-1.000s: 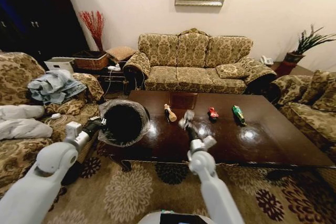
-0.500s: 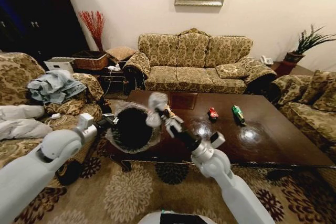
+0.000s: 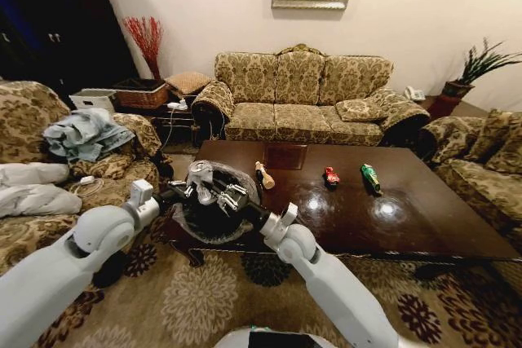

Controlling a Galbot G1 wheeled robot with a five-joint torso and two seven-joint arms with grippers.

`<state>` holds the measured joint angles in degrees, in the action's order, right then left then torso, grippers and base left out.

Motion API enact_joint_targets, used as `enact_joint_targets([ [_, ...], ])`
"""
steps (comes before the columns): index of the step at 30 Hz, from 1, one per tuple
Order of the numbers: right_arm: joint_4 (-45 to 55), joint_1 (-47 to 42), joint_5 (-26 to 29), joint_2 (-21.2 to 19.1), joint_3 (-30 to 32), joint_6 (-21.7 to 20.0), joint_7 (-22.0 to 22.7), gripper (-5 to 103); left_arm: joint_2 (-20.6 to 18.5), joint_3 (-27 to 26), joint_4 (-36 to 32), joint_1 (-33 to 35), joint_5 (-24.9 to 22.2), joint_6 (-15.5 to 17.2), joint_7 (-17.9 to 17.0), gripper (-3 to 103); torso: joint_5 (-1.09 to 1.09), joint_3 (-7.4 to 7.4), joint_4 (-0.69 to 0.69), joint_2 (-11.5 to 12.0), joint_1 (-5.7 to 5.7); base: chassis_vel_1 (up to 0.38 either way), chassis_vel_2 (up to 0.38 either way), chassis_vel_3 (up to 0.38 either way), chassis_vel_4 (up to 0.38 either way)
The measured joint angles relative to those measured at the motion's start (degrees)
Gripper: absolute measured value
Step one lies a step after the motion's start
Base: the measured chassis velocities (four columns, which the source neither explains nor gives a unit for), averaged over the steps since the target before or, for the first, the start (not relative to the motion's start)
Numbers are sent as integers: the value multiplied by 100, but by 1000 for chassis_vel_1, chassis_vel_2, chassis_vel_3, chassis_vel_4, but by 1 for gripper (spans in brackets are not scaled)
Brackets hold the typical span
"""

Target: Move to the front of the table and place the trash on the table into the trash bin.

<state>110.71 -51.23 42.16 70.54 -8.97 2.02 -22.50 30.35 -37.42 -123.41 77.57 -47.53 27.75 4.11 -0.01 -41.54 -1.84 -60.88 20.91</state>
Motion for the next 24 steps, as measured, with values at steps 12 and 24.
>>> enact_joint_targets([
  [12,603,-334,168,42,1227,33,-382,82,34,-414,151,59,-713,808,-932,0,-1,0,0,0,0,0,0,0,0],
  [24,328,-1103,-1537,-52,2580,-112,2189,100,-2,-683,1157,-120,-2760,845,-3085,0,2,0,0,0,0,0,0,0,0],
])
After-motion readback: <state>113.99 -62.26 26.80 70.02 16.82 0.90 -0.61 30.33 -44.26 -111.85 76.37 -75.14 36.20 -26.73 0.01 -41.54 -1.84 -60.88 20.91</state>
